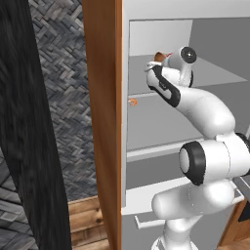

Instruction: Transport the steak and potato to the fridge. Place the steak on the rack containing meat and place the potato on the rack containing the vegetable, ensuring meats and vegetables are on different racks.

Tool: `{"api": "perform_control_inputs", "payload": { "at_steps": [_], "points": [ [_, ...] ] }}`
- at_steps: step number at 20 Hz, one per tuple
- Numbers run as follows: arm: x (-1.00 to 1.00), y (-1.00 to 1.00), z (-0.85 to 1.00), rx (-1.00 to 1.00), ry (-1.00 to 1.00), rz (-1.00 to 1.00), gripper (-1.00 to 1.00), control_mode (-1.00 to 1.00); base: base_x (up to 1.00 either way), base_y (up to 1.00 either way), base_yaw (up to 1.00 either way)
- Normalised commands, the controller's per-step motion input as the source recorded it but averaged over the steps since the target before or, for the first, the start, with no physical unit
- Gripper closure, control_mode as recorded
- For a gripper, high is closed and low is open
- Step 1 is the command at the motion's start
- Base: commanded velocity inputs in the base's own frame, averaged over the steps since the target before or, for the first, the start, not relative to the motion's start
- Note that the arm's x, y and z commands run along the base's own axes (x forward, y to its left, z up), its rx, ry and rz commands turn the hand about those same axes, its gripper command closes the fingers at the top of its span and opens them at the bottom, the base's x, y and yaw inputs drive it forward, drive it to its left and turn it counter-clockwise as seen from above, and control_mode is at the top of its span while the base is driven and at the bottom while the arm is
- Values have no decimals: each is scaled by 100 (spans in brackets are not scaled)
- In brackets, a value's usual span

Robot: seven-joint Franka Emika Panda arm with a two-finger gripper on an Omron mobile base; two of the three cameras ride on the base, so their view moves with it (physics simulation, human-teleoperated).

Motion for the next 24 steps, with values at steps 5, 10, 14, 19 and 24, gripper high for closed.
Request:
{"api": "perform_control_inputs", "payload": {
  "at_steps": [5, 10, 14, 19, 24],
  "points": [
    [-13, 0, 0, 0, 0, 0, -100, -100, 0, 0, 0],
    [-29, 0, 0, 0, -2, 0, -100, -100, 0, 0, 0],
    [-85, 0, 5, 0, -15, 0, -100, -100, 0, 0, 0],
    [-100, 0, 40, 1, -15, 0, -100, -100, 0, 0, 0],
    [-100, -4, 74, 10, 5, -1, -100, -100, 0, 0, 0]
  ]
}}
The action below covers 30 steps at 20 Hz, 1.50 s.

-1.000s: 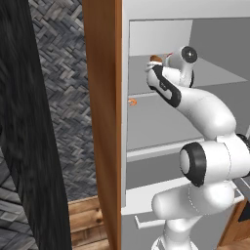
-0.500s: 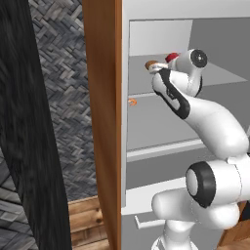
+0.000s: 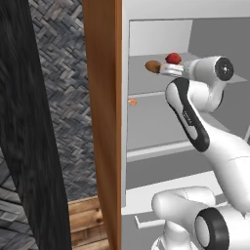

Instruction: Transport the steak and potato to the fridge. Place the steak on the rack containing meat and place the potato on the rack containing the vegetable, ensuring meats and vegetables are on different racks.

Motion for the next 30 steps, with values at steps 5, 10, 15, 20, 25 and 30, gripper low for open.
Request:
{"api": "perform_control_inputs", "payload": {
  "at_steps": [5, 10, 15, 20, 25, 30],
  "points": [
    [-100, -2, 92, 11, 26, 0, -100, -100, 0, 0, 0],
    [-100, 1, 25, 0, 11, 0, -100, -100, 0, 0, 0],
    [-100, 0, -27, -2, -6, 0, -100, -100, 0, 0, 0],
    [-100, 4, -35, 0, 7, 0, -100, -100, 0, 0, 0],
    [-94, 11, -40, -2, 19, 0, -100, -100, 0, 0, 0],
    [-94, 0, 13, 0, 5, 0, -100, -100, 0, 0, 0]
  ]
}}
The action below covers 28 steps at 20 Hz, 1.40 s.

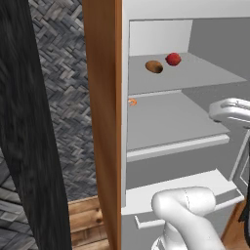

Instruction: Transport the steak and potato to the fridge. Place the steak on the rack containing meat and place the potato on the rack containing the vegetable, ensuring meats and vegetables are on different racks.

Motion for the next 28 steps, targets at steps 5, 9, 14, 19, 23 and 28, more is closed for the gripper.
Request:
{"api": "perform_control_inputs", "payload": {
  "at_steps": [5, 9, 14, 19, 23, 28],
  "points": [
    [-68, 1, 20, 0, 17, -7, -100, -100, 0, 0, 0],
    [0, 0, 0, 0, 0, 0, -100, 100, -81, 7, -4],
    [0, 0, 0, 0, 0, 0, -100, 100, -100, 4, 7],
    [0, 0, 0, 0, 0, 0, -100, 100, -100, 26, 20],
    [0, 0, 0, 0, 0, 0, -100, 100, -100, 36, 16],
    [0, 0, 0, 0, 0, 0, -100, 100, -100, 31, 14]
  ]
}}
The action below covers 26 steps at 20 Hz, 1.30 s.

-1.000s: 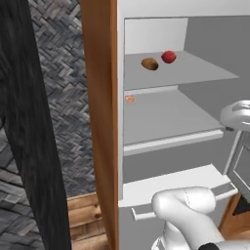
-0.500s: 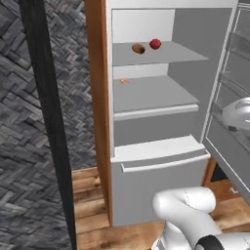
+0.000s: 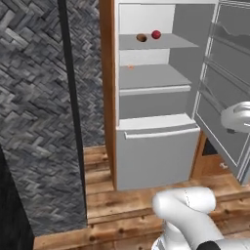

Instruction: Transport the steak and potato to the fridge. Place the steak on the rack containing meat and place the potato on the rack containing the vegetable, ensuring meats and vegetables are on different racks.

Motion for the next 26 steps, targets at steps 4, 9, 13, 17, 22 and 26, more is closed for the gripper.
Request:
{"api": "perform_control_inputs", "payload": {
  "at_steps": [4, 9, 13, 17, 22, 26],
  "points": [
    [0, 0, 0, 0, 0, 0, -100, 100, -100, 13, 6],
    [0, 0, 0, 0, 0, 0, -100, 100, -100, 3, 0],
    [0, 0, 0, 0, 0, 0, -100, 100, -100, 22, 2],
    [0, 0, 0, 0, 0, 0, -100, 100, -100, 8, 2],
    [0, 0, 0, 0, 0, 0, -100, 100, -95, 7, -44],
    [0, 0, 0, 0, 0, 0, -100, 100, -44, 2, -94]
  ]
}}
